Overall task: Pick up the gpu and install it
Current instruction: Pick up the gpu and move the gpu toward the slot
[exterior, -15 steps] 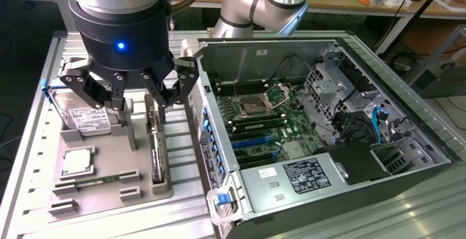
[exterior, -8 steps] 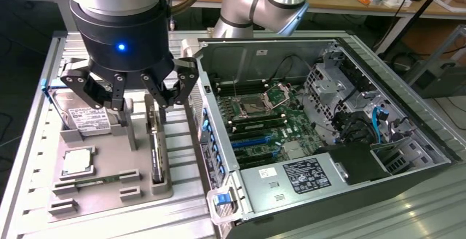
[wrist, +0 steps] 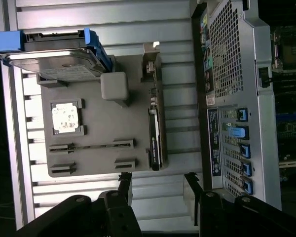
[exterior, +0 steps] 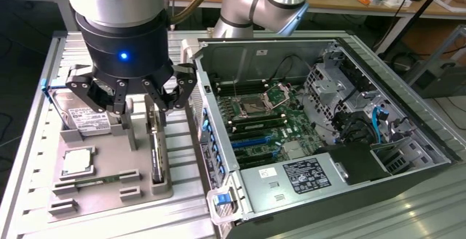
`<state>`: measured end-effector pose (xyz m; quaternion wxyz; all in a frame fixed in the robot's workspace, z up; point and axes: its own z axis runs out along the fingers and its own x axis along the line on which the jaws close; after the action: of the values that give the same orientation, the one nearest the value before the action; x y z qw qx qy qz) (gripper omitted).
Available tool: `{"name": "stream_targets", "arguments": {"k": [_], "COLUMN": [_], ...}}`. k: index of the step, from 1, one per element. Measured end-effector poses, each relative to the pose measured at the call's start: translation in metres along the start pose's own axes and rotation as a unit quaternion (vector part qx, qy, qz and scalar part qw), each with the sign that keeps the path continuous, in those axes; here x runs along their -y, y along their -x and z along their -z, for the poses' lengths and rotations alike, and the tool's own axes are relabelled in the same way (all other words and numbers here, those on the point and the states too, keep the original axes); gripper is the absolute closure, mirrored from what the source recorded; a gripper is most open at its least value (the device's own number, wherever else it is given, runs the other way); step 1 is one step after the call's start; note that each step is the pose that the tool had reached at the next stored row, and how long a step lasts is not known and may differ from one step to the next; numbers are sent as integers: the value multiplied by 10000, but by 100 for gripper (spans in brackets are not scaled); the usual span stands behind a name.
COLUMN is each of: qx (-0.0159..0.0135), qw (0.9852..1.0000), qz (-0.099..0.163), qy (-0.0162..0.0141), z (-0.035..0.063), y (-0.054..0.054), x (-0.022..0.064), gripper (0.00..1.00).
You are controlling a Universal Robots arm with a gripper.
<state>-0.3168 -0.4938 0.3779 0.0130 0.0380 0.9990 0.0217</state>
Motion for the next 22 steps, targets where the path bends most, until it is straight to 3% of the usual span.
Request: {"name": "stream_targets", "arguments": {"k": [12, 22], "qx": [0, 0], "qw": [10000, 10000], "qz": [0, 0], "qy": [1, 1], "z": [-207, -383], "y": [-15, -2], "x": [-188, -235], "gripper": [46, 46]}}
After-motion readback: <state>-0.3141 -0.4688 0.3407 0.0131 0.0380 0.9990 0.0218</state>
